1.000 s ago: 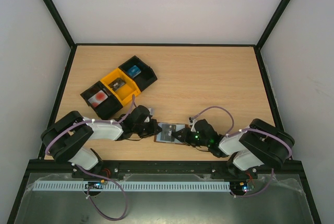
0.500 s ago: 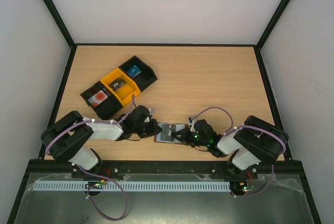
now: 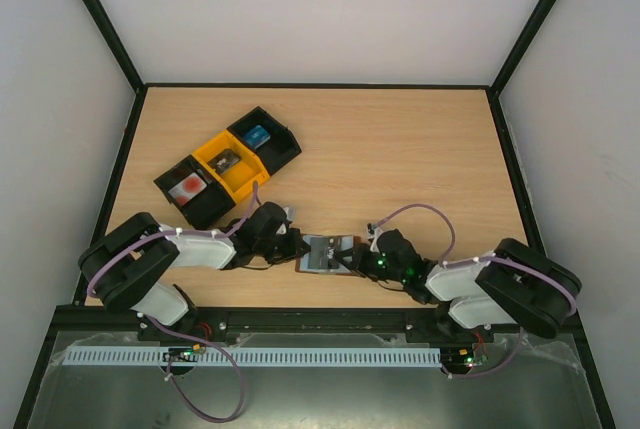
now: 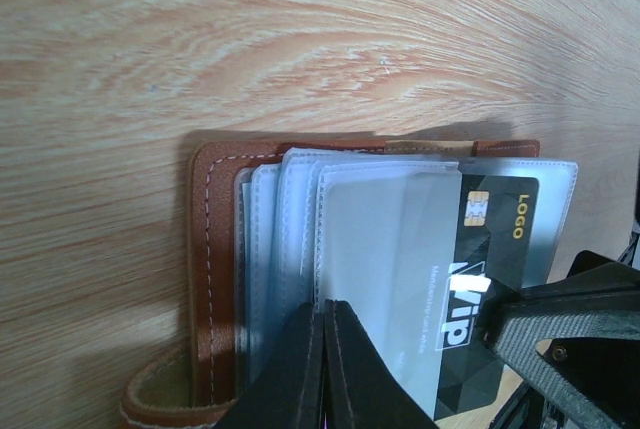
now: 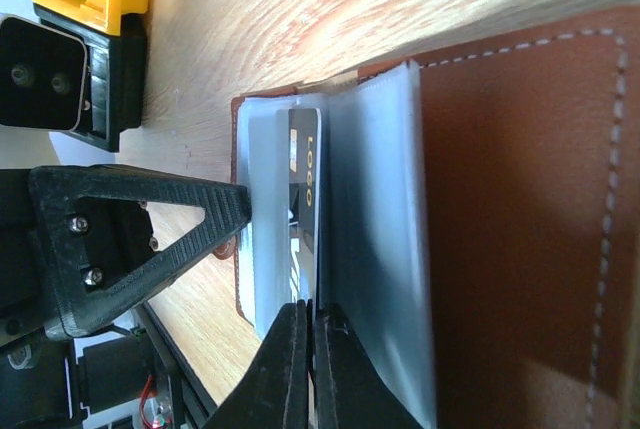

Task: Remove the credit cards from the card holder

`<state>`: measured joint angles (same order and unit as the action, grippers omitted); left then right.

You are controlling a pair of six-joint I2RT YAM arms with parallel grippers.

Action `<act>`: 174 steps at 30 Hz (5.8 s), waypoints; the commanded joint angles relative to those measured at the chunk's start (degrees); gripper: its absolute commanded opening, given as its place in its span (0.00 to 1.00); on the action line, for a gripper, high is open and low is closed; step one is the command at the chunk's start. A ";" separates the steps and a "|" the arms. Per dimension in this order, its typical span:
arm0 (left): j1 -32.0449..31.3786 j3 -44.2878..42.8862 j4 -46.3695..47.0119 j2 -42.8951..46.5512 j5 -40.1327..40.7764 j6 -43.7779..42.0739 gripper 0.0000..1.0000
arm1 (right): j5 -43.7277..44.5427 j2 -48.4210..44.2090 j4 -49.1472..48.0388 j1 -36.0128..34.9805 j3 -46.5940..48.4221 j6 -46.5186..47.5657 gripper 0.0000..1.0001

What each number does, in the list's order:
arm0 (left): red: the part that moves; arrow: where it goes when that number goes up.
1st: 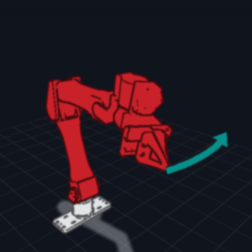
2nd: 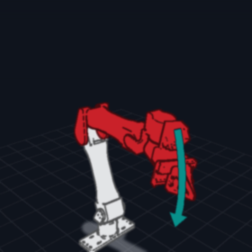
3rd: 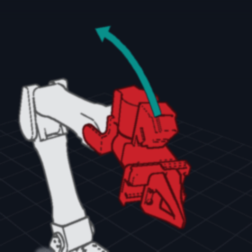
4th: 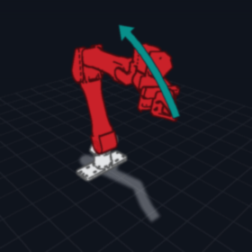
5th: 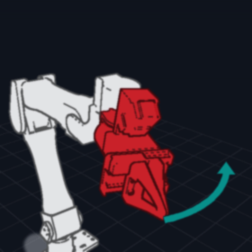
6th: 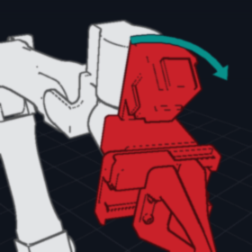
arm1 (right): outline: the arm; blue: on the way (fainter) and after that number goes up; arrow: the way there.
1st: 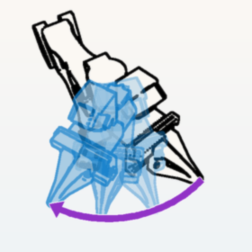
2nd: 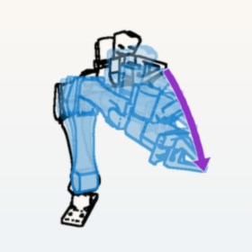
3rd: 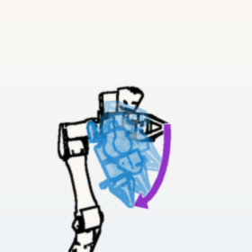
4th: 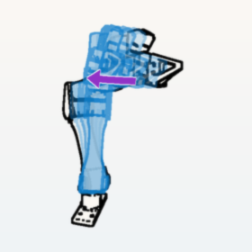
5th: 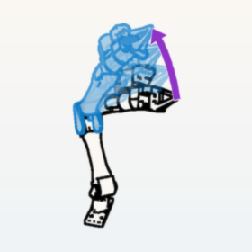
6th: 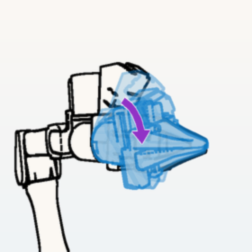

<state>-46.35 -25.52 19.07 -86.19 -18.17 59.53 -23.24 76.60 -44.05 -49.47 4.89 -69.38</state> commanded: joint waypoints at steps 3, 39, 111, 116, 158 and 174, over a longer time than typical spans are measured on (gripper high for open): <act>-0.10 1.71 -5.97 -1.16 2.16 -0.10 0.03 | 6.24 -8.87 13.59 0.54 -0.13 3.52 0.02; 4.85 -9.87 -18.76 21.64 -18.22 -18.36 0.57 | -14.51 -34.00 24.12 0.57 5.66 21.17 0.02; 17.53 -10.00 -33.71 43.82 14.96 -14.67 0.03 | -5.56 -34.61 25.80 0.56 7.33 14.33 0.98; 18.16 -8.49 -31.86 47.12 27.94 -10.27 0.03 | -4.88 -34.84 26.99 0.52 7.51 14.75 0.98; 29.85 -16.31 -5.49 7.32 50.12 -12.36 0.03 | -2.27 -39.09 33.73 0.52 10.20 17.41 0.98; 31.20 -18.38 0.53 -3.15 49.44 -15.87 0.03 | -2.39 -39.82 33.38 0.52 9.14 16.12 0.98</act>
<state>-15.51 -42.46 16.25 -87.68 30.20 45.21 -26.33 37.74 -10.96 -49.01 13.56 -53.01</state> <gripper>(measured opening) 0.027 0.979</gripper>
